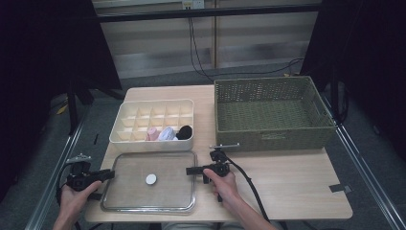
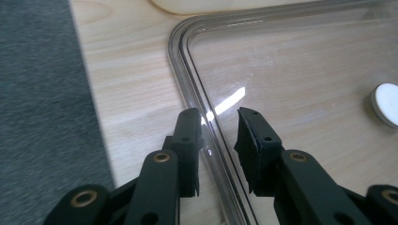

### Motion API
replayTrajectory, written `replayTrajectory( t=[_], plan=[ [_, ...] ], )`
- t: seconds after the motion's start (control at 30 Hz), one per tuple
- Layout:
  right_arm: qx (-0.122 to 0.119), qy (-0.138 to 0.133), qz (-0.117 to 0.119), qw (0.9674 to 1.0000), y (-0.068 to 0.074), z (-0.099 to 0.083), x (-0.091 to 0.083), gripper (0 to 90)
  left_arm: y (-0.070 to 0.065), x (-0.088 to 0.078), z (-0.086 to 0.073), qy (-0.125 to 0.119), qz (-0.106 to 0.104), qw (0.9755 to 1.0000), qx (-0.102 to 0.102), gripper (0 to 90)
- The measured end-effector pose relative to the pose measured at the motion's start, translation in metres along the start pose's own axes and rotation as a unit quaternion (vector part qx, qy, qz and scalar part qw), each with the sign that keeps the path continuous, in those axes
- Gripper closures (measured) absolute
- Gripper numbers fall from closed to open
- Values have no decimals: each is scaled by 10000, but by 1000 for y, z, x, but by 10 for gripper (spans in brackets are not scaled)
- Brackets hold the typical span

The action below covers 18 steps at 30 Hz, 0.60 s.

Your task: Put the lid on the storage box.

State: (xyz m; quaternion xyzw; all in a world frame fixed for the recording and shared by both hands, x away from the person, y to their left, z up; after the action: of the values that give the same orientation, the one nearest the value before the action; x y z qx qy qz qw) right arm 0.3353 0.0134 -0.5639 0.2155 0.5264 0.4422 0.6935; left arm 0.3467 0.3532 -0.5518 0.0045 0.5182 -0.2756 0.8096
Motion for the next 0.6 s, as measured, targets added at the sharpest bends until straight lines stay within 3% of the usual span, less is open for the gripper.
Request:
replayTrajectory(
  t=[0.2,0.4,0.6],
  plan=[
    [-15,-102,160,9998,3,2,-1,699,-2,0,0,64,15,9999,124,667],
    [-181,-260,227,9992,5,2,-5,722,-4,-1,0,44,-146,9999,26,492],
    [-285,-302,232,9989,8,1,-8,732,-6,-5,-7,117,-303,9995,45,410]
  ],
)
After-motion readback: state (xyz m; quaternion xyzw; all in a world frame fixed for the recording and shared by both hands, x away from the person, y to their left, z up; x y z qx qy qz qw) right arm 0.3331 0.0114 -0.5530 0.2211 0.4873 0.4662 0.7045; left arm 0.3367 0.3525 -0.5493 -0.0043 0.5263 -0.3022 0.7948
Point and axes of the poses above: each handheld gripper's, and its own axes: x roughly forward along the jaws, z roughly out of its top, y roughly to its left, the point moved 8 cm from there along x, roughly forward along the jaws, and after that the axes turned 12 degrees about y, right-handed, at the moved point
